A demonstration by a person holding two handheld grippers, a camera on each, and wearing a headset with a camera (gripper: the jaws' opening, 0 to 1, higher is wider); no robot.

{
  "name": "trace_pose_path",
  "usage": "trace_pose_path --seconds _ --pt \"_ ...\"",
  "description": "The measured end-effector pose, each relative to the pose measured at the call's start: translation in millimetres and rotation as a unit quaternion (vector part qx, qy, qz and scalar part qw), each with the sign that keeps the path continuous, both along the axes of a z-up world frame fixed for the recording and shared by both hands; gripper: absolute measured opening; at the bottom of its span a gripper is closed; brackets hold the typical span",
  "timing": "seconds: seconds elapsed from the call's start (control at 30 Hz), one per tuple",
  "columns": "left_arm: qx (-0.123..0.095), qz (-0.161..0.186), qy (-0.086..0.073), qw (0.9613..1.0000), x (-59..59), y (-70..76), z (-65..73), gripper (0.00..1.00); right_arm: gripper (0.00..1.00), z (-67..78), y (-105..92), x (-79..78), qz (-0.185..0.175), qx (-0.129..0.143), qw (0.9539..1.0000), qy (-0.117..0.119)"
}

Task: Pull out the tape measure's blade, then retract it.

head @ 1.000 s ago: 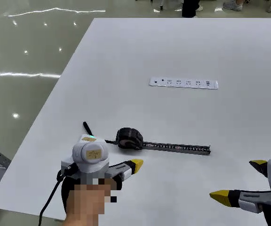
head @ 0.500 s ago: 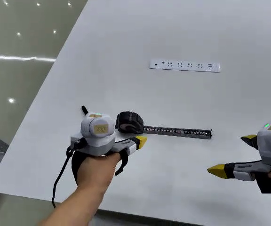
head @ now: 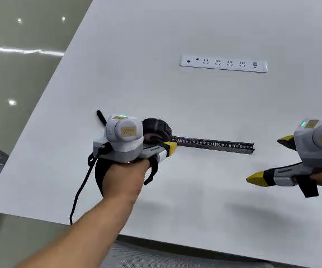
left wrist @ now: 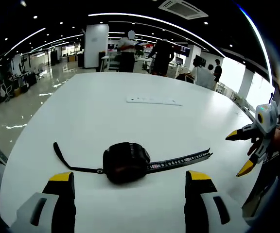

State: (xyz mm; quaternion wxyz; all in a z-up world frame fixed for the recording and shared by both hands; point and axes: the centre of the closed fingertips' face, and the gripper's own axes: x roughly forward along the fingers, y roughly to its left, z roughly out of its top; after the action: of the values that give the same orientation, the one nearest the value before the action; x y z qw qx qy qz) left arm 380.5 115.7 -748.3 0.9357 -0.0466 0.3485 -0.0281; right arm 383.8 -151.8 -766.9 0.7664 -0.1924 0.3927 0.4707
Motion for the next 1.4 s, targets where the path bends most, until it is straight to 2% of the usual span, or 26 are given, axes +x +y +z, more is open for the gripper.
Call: trace_pose_path --seconds 0.37,0.5,0.63,0.73,0.8,0.87,1.13,1.23,1.4 --pt "-0.003 0.013 0.002 0.9999 18.1 0.8 -7.2 0.90 0.83 -15.2 7.7 18.9 0.054 -0.030 0.9981 0.004" --pt "-0.009 0.017 0.002 0.9998 23.8 1.6 -9.1 0.90 0.79 -20.9 7.7 20.9 0.079 -0.037 0.9962 0.007" --pt "-0.006 0.013 0.006 0.9999 27.2 1.4 -13.6 0.89 0.76 -24.7 7.9 22.4 0.098 -0.045 0.9942 0.007" --pt "-0.006 0.015 0.008 0.9998 27.8 1.1 -14.8 0.88 0.73 -27.3 8.2 24.5 0.120 -0.050 0.9914 0.003" --pt "-0.006 0.015 0.008 0.9998 29.3 0.9 -15.2 0.88 0.71 -27.1 9.8 27.3 0.135 -0.050 0.9896 -0.007" --pt "-0.004 0.016 0.008 0.9998 31.0 0.7 -16.3 0.87 0.71 -30.2 9.1 31.0 0.136 -0.057 0.9891 -0.005" --pt "-0.002 0.021 0.010 0.9997 38.4 2.1 -23.5 0.83 0.65 -39.4 10.5 39.0 0.174 -0.071 0.9820 -0.014" --pt "-0.003 0.021 0.014 0.9997 41.9 1.5 -30.8 0.83 0.64 -44.0 10.8 41.2 0.182 -0.077 0.9801 -0.011" --pt "-0.007 0.024 0.018 0.9995 44.8 1.1 -37.6 0.81 0.59 -49.9 12.1 40.8 0.209 -0.089 0.9737 -0.009"
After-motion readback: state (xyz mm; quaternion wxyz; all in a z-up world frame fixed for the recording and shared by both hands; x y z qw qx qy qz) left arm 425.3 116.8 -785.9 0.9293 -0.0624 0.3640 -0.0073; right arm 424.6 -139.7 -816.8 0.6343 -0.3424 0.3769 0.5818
